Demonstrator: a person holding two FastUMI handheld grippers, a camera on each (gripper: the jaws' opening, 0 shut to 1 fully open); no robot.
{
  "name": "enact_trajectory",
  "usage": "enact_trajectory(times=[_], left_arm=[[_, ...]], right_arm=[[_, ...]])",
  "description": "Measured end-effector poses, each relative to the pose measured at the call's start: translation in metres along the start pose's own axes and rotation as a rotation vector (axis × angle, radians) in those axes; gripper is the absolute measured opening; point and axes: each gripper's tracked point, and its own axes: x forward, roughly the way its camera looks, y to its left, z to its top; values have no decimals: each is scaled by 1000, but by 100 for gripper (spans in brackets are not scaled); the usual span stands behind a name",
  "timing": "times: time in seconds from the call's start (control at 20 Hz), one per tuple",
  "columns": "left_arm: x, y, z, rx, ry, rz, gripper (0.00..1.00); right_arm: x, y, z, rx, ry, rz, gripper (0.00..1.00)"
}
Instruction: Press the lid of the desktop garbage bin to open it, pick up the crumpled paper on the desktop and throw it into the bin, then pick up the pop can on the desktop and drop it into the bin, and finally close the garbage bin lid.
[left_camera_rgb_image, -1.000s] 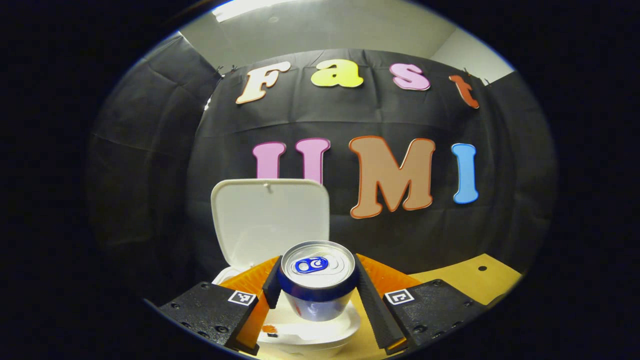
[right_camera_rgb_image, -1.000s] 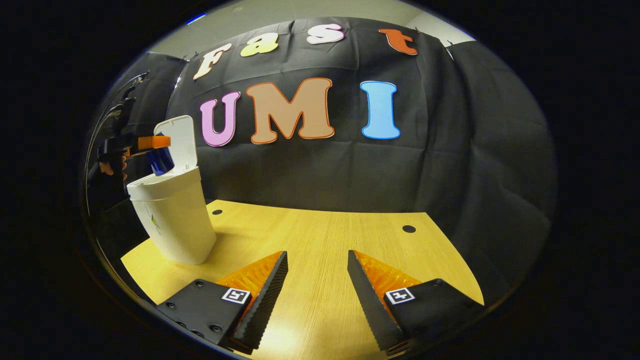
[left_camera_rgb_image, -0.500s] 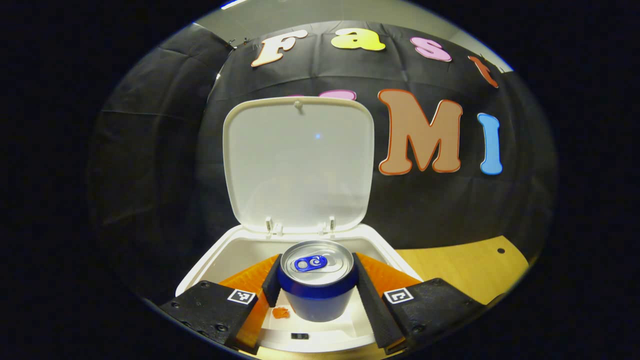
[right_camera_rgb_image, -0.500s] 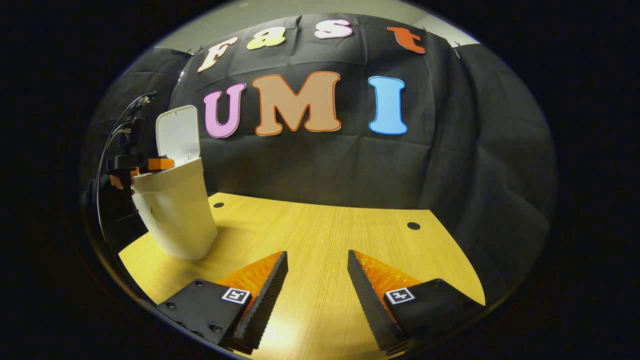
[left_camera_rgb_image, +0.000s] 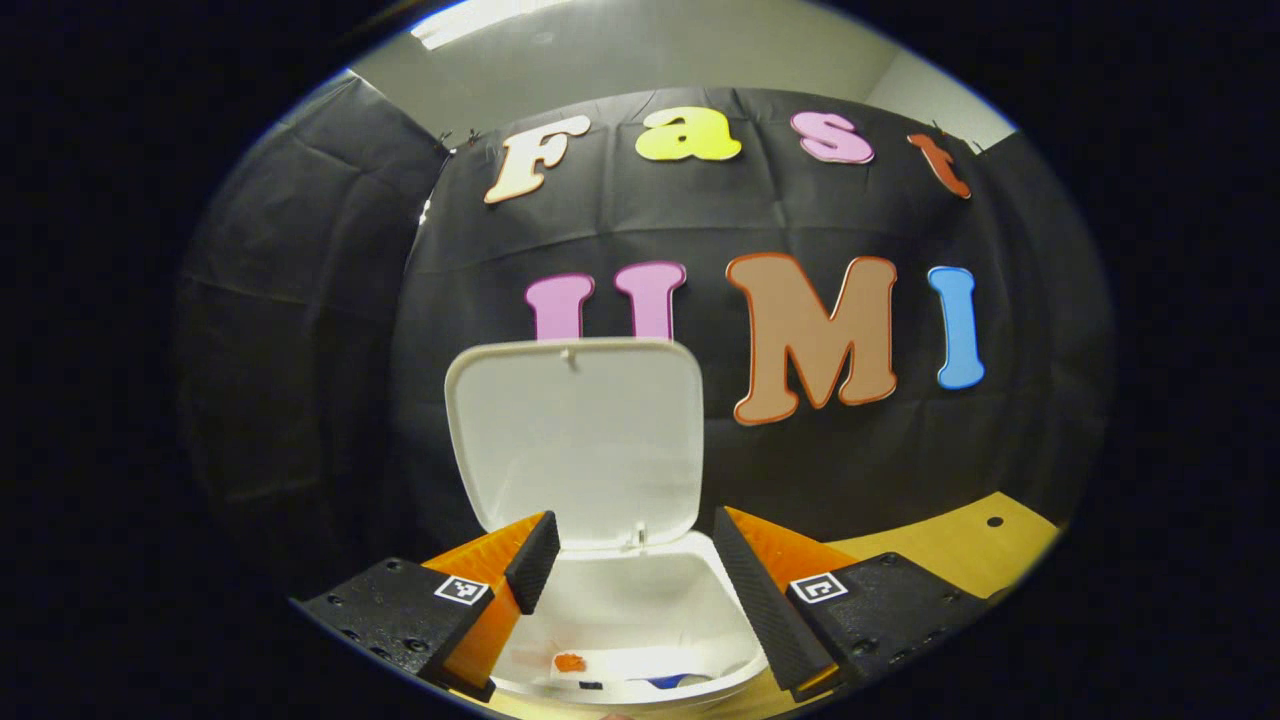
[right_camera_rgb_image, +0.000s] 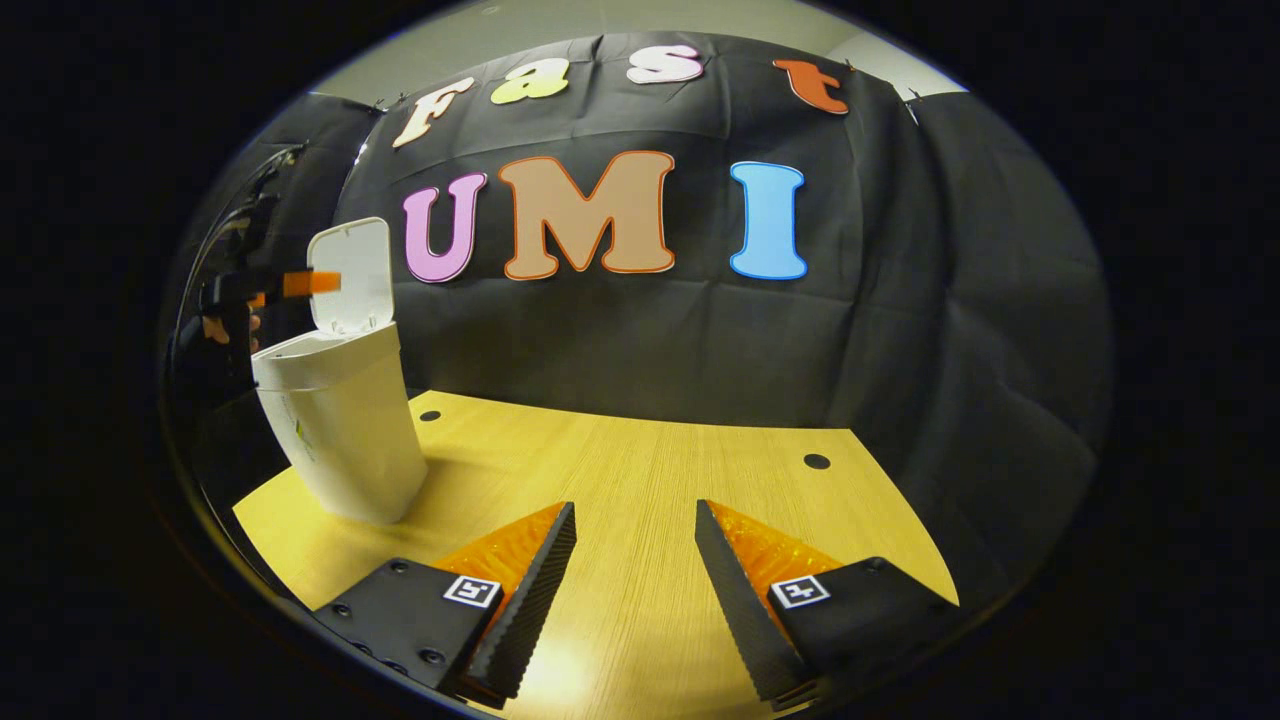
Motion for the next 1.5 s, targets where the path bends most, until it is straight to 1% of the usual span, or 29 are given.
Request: enact_trajectory(times=[0.25,0.4,0.5,0.6,0.7,0.85,0.95,1.05,1.2,1.25,1.3,1.35,1.45,1.5], left_arm=[[-1,2,79,-67,-82,-33,92],[12,17,107,-47,-109,-19,92],[27,24,118,-54,-106,-25,92],[41,28,120,-90,-81,-38,93],[62,38,122,-105,-60,-31,93],[92,48,118,-74,-11,-23,92],[104,49,107,-57,39,-25,93],[114,46,100,-53,60,-31,92],[121,43,77,-79,120,-41,93],[119,45,67,-87,148,-26,92],[119,49,71,-63,125,-13,93],[115,48,68,-74,134,-20,94],[113,46,69,-76,144,-19,90],[110,45,70,-78,144,-22,93]], right_arm=[[-5,-1,2,1,-10,-2,83],[-8,-5,-1,9,-10,-11,83],[-9,-6,-4,16,-3,-16,83],[-12,-7,-8,21,4,-24,83],[-14,-7,-12,19,11,-29,83],[-18,-12,-16,12,15,-45,83],[-20,-14,-15,18,15,-55,83],[-22,-16,-16,23,14,-63,83],[-25,-18,-17,19,12,-70,83],[-25,-18,-17,20,12,-70,83],[-25,-18,-17,21,12,-70,83],[-25,-18,-16,21,12,-70,83],[-26,-18,-17,25,9,-65,83],[-26,-18,-16,26,8,-62,83]])
